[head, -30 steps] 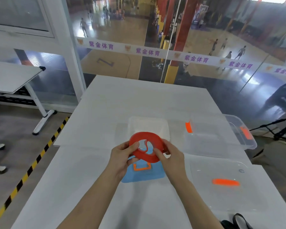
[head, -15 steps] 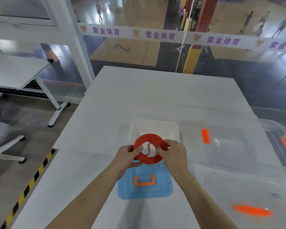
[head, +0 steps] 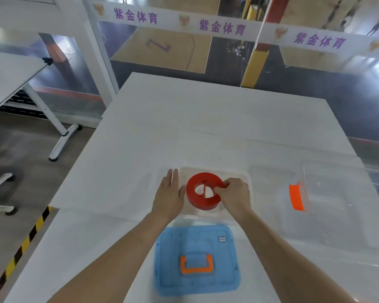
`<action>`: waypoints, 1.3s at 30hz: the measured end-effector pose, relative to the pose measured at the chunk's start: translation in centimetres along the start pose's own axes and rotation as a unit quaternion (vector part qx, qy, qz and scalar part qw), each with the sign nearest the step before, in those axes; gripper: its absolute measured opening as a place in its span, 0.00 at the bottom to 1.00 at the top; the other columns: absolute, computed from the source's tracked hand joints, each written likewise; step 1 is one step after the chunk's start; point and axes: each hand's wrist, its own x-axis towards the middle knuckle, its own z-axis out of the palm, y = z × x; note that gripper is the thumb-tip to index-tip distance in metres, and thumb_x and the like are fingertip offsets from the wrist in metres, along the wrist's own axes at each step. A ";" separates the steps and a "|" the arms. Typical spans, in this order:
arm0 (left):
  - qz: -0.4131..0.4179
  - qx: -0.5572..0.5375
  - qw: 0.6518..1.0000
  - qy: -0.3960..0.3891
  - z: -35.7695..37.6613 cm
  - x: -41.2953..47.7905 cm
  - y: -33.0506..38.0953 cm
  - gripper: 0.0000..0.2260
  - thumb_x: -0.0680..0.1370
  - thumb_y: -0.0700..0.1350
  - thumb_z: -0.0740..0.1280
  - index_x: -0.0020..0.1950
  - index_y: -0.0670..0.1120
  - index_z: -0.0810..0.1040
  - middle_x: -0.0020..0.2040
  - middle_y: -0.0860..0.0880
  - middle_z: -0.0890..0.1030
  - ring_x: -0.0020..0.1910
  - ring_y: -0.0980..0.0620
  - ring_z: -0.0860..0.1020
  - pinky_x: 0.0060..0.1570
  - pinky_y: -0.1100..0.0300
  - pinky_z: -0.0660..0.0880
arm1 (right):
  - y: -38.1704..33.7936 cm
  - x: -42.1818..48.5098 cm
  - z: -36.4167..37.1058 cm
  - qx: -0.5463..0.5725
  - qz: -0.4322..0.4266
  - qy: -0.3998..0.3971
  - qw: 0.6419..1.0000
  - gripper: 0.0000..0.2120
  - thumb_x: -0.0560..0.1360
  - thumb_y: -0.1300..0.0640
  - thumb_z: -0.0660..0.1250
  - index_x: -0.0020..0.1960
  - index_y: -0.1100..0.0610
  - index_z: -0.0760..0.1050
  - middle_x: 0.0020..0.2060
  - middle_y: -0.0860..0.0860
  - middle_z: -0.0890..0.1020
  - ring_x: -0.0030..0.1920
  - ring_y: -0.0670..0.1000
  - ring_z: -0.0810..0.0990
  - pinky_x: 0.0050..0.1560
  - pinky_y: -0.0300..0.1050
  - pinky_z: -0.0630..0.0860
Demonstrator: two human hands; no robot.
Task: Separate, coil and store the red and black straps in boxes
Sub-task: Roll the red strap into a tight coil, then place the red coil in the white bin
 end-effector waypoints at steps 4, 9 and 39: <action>-0.014 0.042 0.998 -0.039 2.2 1.2 -1.6 0.36 0.82 0.64 0.38 0.85 0.46 0.40 0.86 0.44 0.44 0.85 0.40 0.50 0.81 0.42 0.57 | 1.2 2.7 2.9 -0.033 0.028 -0.019 0.999 0.10 0.71 0.56 0.76 0.34 0.58 0.80 0.27 0.51 0.80 0.27 0.47 0.76 0.29 0.39 0.68; -0.015 0.068 0.997 -0.041 3.6 1.7 -2.5 0.32 0.86 0.61 0.43 0.84 0.50 0.35 0.87 0.49 0.42 0.86 0.45 0.47 0.82 0.40 0.53 | 2.8 5.2 6.5 -0.073 0.044 -0.049 0.995 0.10 0.68 0.55 0.76 0.34 0.59 0.79 0.27 0.50 0.80 0.26 0.48 0.77 0.29 0.44 0.74; -0.050 -0.027 0.996 0.062 4.2 -7.9 -4.3 0.29 0.86 0.56 0.54 0.85 0.49 0.53 0.83 0.42 0.60 0.82 0.41 0.61 0.77 0.42 0.67 | 8.0 -7.5 1.4 -0.014 -0.210 0.114 0.971 0.08 0.81 0.59 0.68 0.60 0.56 0.79 0.57 0.48 0.81 0.56 0.52 0.82 0.57 0.48 0.82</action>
